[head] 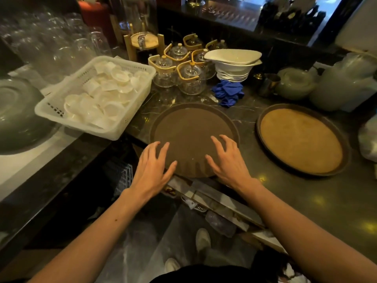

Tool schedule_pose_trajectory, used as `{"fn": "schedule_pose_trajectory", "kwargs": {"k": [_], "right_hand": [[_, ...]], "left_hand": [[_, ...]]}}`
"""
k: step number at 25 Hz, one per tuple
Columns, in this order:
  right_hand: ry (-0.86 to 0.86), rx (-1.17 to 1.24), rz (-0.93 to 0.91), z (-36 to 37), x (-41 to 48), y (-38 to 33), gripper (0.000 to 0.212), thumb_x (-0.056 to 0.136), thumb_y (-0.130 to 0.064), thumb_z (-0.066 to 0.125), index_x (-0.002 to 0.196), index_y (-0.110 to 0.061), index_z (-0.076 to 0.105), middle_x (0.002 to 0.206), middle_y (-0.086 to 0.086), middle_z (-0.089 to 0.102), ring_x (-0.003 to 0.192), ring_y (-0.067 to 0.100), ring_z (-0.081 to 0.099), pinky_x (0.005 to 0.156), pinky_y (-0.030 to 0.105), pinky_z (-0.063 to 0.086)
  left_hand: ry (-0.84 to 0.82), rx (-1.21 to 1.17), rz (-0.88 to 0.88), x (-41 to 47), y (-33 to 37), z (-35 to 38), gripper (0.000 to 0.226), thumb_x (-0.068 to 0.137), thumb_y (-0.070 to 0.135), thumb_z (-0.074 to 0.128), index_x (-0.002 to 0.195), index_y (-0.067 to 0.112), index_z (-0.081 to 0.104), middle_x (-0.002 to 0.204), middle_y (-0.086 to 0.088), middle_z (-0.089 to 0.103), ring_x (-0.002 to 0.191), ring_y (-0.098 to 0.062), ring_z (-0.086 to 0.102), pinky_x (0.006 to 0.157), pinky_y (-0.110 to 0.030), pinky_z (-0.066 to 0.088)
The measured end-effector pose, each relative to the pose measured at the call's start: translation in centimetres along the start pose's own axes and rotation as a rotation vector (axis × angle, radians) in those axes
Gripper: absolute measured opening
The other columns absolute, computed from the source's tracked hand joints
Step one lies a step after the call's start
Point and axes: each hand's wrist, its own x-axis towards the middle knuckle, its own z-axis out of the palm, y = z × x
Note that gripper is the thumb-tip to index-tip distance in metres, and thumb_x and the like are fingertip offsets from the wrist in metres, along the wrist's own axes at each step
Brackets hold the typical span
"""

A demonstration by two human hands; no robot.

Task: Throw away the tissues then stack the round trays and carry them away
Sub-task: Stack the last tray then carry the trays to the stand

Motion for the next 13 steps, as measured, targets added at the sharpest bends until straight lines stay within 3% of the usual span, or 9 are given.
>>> {"fn": "schedule_pose_trajectory", "kwargs": {"k": [7, 13], "right_hand": [[-0.048, 0.075, 0.073, 1.0, 4.8, 4.4, 0.068, 0.094, -0.050, 0.047, 0.150, -0.017, 0.026, 0.150, 0.022, 0.030, 0.140, 0.036, 0.029, 0.112, 0.045, 0.032], [-0.131, 0.150, 0.194, 1.5, 8.7, 9.3, 0.074, 0.092, -0.052, 0.050, 0.152, -0.021, 0.019, 0.154, 0.019, 0.023, 0.141, 0.036, 0.026, 0.111, 0.046, 0.034]], "left_hand": [[-0.076, 0.060, -0.020, 4.7, 0.3, 2.0, 0.066, 0.095, 0.052, 0.039, 0.148, 0.013, 0.031, 0.146, -0.022, 0.035, 0.137, -0.037, 0.032, 0.113, -0.046, 0.031], [-0.123, 0.024, -0.170, 9.2, 1.3, 3.7, 0.069, 0.094, 0.053, 0.042, 0.150, 0.016, 0.026, 0.151, -0.021, 0.029, 0.140, -0.037, 0.027, 0.114, -0.046, 0.028]]}}
